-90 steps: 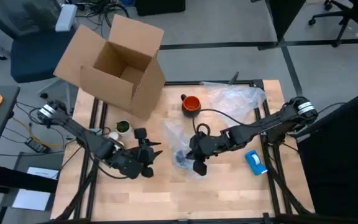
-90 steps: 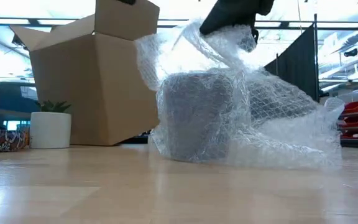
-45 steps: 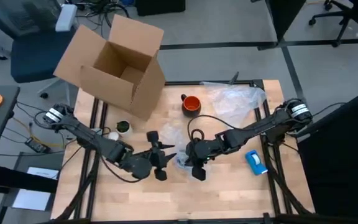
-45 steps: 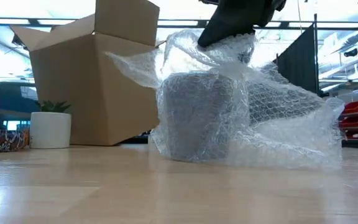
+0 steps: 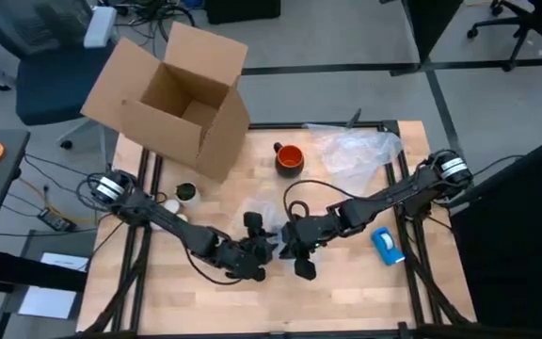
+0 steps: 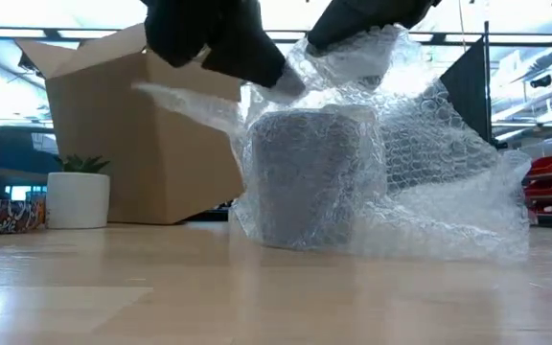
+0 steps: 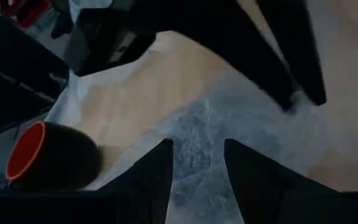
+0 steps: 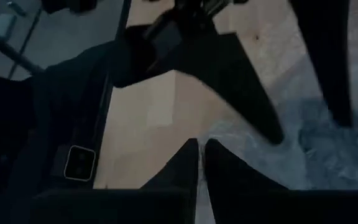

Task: Wrap mug
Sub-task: Wrap the blue mug with bubble wrap

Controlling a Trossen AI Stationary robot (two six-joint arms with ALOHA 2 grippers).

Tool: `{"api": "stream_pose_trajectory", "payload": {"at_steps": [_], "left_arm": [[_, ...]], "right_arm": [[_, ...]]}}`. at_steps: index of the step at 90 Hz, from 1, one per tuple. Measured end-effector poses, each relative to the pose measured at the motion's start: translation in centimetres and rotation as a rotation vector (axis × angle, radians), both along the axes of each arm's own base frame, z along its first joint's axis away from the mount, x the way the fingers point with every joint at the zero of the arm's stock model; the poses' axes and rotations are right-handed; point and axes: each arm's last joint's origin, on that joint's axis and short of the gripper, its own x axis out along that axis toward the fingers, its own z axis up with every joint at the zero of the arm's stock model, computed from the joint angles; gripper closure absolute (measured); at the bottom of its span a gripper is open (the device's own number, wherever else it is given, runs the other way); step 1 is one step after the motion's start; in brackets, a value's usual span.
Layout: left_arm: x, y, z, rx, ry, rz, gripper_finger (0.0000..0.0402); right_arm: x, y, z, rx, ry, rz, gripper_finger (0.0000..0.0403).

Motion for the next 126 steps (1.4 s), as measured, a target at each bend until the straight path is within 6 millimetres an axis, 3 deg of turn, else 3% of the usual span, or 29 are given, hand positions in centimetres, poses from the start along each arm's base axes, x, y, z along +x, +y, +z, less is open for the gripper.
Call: {"api": "stream_pose_trajectory", "payload": {"at_steps": [47, 82, 106, 126], "left_arm": [[0.0, 1.0, -0.5, 0.021, 0.056, 0.021, 0.0273], [0.2, 2.0, -0.6, -0.007, 0.066, 0.075, 0.0273], [0.2, 1.9, -0.6, -0.019, 0.059, 0.083, 0.0273], [0.2, 2.0, -0.4, 0.009, 0.067, 0.064, 0.0273]], "right_arm": [[0.5, -1.6, 0.1, -0.063, -0.024, -0.125, 0.0343], [-0.1, -2.4, -0.9, -0.198, 0.070, -0.163, 0.0302], [1.3, -2.6, -3.7, -0.237, 0.118, -0.157, 0.0265], [2.2, -2.6, -5.0, -0.232, 0.126, -0.149, 0.0264]]}}
